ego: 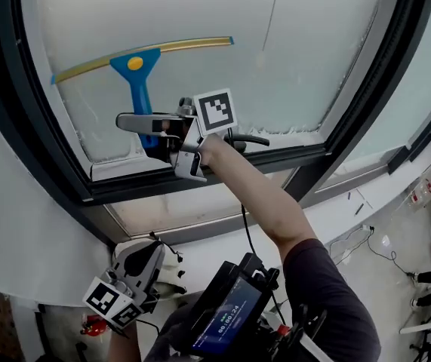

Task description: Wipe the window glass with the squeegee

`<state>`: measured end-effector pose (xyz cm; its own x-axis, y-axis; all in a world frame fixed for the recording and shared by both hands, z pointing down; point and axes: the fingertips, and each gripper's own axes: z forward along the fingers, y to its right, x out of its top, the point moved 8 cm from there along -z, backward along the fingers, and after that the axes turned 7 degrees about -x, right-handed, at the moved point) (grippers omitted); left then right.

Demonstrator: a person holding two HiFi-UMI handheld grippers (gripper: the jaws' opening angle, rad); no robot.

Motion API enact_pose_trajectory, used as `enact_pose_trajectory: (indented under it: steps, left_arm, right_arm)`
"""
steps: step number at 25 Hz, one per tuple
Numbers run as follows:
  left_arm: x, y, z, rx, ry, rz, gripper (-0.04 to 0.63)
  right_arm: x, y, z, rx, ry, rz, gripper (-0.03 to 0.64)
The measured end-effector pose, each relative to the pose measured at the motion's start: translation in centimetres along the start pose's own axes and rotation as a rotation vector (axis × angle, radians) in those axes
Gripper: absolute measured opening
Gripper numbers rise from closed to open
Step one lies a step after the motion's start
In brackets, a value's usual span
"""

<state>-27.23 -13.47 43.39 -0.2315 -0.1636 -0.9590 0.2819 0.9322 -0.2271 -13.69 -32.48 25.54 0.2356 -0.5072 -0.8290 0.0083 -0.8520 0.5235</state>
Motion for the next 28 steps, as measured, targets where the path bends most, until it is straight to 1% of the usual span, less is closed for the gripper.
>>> enact_pose_trajectory:
  steps: [6,10,13,18,23,28]
  left_arm:
    - [0.0,0.0,0.4,-0.017,-0.01,-0.014,0.006]
    - [-0.5,0.2,0.2,-0.029,-0.016,-0.023,0.005]
    - [-0.1,0.1,0.1,-0.026,-0.023,-0.032,0.005]
    - [0.3,0.4,-0.7,-0.025,-0.021,-0.027,0.005]
    - [-0.5,0.7,-0.5,-0.048,-0.023,-0.028,0.005]
    - [-0.7,0.8,0.2,-0.075,-0.023,-0.026,0.005]
  right_arm:
    - [-1.1,0.5,-0.4,-0.016,0.009,0.054,0.095]
    - [-2.1,0.8,-0.8,-0.026,0.017,0.061,0.095]
    - [-1.9,1.2,-0.9,-0.028,0.028,0.066,0.095]
    - [-2.3,1.1,-0.7,-0.035,0.036,0.06,0.095]
    - [-4.1,1.5,-1.3,-0.063,0.009,0.065,0.095]
    - [-4.2,0.2,-2.6,-0.097,-0.033,0.004,0.094]
